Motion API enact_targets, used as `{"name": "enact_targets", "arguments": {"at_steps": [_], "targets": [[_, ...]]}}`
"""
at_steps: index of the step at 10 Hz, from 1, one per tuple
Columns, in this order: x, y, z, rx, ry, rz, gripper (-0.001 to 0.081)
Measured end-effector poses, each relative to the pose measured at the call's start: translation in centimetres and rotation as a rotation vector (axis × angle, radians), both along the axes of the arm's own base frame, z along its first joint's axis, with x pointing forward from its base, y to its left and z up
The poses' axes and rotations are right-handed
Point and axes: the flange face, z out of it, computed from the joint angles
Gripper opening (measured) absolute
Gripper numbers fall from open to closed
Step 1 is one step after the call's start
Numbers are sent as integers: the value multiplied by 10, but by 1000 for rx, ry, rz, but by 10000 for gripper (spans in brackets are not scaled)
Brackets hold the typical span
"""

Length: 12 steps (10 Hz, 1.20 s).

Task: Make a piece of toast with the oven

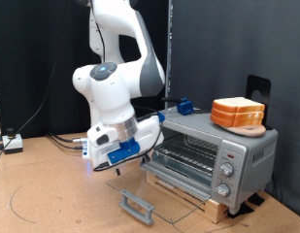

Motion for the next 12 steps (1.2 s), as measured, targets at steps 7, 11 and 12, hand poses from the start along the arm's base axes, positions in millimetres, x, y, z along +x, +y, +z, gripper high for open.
{"name": "enact_targets", "arguments": {"at_steps": [7,11,12], "targets": [[-14,-23,29,217,13,87,809],[-20,-10,87,427,-53,174,809],[-22,-8,101,449,-65,194,809]]}}
